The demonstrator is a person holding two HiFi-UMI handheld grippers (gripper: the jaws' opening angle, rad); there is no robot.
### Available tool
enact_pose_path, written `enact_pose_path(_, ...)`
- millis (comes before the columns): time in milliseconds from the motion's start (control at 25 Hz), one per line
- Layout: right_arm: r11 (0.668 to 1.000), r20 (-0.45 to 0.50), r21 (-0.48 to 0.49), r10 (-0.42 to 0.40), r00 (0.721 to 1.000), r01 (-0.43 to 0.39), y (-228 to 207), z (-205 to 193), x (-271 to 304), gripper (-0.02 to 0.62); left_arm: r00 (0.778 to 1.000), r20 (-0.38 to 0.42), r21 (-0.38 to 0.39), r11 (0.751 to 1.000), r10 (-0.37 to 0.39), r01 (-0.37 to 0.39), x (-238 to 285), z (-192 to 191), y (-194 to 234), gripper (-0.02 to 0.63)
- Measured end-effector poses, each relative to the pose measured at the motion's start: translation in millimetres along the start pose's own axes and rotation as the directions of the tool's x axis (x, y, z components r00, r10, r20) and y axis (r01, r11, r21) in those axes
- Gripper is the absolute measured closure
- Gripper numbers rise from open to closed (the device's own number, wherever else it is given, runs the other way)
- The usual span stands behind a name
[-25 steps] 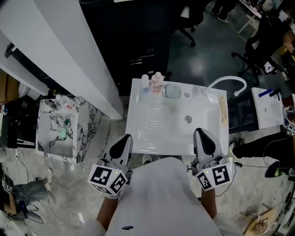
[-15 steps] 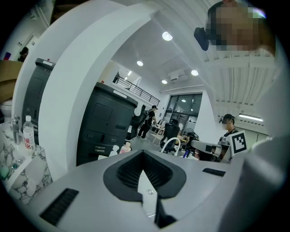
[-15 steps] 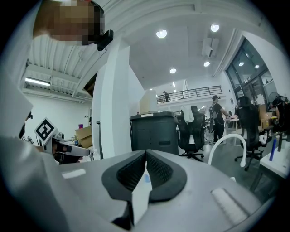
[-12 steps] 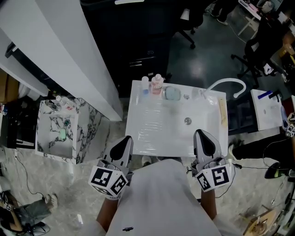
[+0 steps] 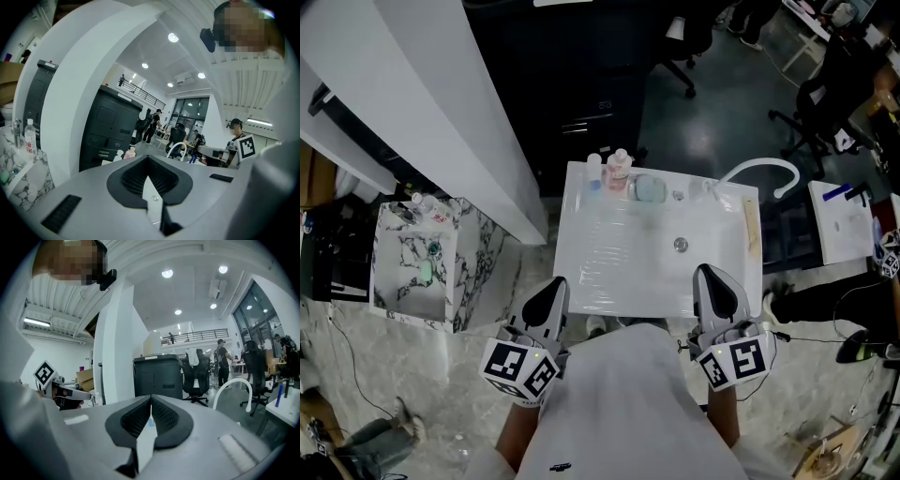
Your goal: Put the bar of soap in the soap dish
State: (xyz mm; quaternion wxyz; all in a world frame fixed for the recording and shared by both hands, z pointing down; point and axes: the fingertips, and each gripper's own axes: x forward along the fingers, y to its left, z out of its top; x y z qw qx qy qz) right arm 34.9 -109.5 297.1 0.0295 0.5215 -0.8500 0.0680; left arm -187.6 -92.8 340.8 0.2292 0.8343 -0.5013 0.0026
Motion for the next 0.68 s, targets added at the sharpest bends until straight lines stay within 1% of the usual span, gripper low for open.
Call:
enact_pose_path(200, 0.999, -0.008, -0.026, -0.033, 0.999, 0.033, -0.4, -0.5, -0.8, 0.594, 1.0, -0.007, -0.008, 1.0, 0.002, -0.002, -2.3, -2.6, 2.9, 0.598)
enact_pose_path(400, 0.999, -0.007, -0.03, -0.022, 1.0, 0.022, 4.7, 1.6, -1.0, 0.594, 1.0, -0.014, -0.011, 1.0, -0.009, 0.009, -2.1, -6.1, -0.7, 0.597)
enact_pose_path(680, 0.999, -0.007, -0.024, -0.026, 1.0, 0.026, 8.8, 3.5, 1.2, 0.594, 1.0, -0.008, -0.01, 1.0, -0.023, 0.023, -1.2, -1.6, 0.5, 0.598)
